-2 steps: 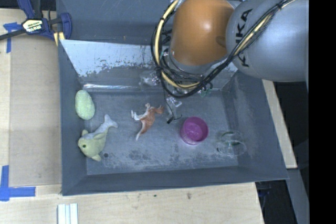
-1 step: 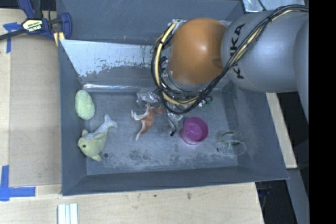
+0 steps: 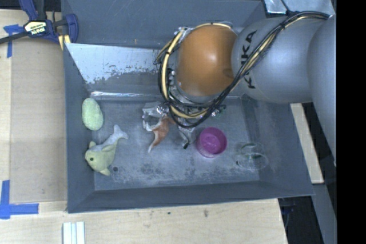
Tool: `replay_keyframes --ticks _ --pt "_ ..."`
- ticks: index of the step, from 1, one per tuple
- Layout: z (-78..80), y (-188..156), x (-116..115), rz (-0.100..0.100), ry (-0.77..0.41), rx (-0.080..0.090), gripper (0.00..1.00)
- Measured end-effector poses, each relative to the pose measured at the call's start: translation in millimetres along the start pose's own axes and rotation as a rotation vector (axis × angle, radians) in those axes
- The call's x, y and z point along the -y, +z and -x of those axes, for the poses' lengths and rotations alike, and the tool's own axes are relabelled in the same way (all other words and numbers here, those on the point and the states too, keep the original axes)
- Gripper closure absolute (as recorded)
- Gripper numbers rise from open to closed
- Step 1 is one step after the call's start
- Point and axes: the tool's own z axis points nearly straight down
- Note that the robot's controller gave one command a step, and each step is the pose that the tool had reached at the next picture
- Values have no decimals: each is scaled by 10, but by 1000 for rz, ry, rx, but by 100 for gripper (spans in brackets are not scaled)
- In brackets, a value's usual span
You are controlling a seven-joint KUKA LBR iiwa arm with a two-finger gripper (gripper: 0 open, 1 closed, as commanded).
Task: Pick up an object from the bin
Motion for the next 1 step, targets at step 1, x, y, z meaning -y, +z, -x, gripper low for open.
replay_keyframes --ticks 1 --pt "10 125 -19 1 -26 1 100"
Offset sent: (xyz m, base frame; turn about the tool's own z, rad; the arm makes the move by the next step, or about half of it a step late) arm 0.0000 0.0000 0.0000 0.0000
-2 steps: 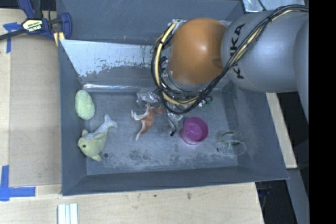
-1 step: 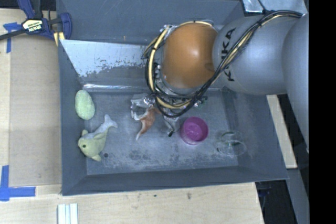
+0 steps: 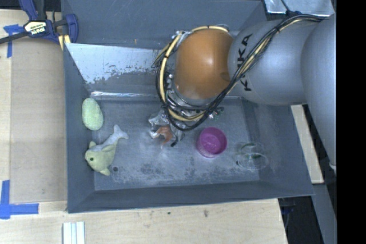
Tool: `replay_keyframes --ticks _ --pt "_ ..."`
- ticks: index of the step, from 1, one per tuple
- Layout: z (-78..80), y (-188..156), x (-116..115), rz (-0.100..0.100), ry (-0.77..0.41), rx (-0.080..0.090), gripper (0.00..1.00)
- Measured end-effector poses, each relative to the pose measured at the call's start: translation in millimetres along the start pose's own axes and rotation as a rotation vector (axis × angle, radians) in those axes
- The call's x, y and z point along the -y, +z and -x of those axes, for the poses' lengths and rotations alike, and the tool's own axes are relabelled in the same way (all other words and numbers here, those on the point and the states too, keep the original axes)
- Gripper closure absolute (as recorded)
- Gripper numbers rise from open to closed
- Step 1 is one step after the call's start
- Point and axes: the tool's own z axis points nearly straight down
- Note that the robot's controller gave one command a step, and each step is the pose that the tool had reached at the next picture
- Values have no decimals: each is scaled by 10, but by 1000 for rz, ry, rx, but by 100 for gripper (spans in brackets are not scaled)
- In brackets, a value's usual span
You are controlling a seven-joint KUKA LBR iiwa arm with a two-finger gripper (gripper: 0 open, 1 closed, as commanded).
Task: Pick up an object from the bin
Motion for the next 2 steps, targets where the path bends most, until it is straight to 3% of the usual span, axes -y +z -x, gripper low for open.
replay_keyframes --ticks 2 --pt "0 -5 1 0 1 0 100"
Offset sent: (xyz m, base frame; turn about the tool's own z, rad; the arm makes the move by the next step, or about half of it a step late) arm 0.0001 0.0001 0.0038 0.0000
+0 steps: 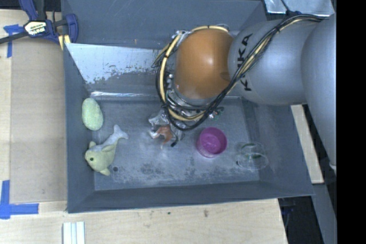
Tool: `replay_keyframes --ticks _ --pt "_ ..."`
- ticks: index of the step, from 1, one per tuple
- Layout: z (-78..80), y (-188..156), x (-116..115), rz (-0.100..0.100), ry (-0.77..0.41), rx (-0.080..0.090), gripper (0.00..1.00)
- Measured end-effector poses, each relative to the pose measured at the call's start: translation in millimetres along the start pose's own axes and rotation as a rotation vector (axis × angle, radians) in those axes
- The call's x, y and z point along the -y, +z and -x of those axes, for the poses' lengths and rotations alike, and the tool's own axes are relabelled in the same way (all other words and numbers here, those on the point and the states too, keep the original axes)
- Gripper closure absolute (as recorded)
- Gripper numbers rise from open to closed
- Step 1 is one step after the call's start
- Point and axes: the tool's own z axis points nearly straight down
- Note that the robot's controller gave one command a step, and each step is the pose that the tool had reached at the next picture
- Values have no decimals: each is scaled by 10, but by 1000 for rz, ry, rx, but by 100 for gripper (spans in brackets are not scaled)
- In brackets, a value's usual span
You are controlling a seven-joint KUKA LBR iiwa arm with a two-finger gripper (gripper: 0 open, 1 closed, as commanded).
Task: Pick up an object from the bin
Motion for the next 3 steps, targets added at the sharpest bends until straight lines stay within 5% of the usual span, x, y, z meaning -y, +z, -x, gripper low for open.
replay_keyframes --ticks 3 --pt "-7 -422 -10 2 3 -3 100"
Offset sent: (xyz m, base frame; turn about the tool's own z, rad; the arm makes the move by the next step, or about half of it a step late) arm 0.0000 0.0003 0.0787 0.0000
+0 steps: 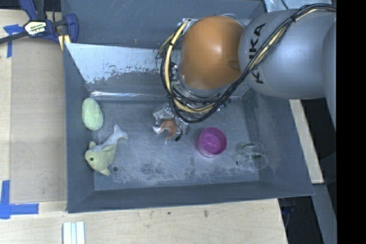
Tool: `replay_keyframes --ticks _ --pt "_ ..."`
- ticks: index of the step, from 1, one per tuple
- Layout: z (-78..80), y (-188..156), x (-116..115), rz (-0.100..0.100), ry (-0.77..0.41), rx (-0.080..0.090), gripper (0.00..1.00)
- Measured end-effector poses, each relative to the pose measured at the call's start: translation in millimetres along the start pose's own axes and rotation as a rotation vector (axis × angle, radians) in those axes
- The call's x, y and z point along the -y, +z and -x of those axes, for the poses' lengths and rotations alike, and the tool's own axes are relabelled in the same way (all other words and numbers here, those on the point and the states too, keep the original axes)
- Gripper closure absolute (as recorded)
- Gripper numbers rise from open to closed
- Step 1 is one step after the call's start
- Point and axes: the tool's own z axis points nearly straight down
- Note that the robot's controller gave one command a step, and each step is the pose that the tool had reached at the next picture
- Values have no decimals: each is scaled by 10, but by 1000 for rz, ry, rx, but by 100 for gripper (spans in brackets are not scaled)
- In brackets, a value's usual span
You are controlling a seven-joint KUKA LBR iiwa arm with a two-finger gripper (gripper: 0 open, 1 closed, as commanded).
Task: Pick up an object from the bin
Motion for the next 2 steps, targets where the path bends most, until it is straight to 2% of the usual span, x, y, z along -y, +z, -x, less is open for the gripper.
replay_keyframes --ticks 2 --pt "16 -141 15 -7 1 7 100"
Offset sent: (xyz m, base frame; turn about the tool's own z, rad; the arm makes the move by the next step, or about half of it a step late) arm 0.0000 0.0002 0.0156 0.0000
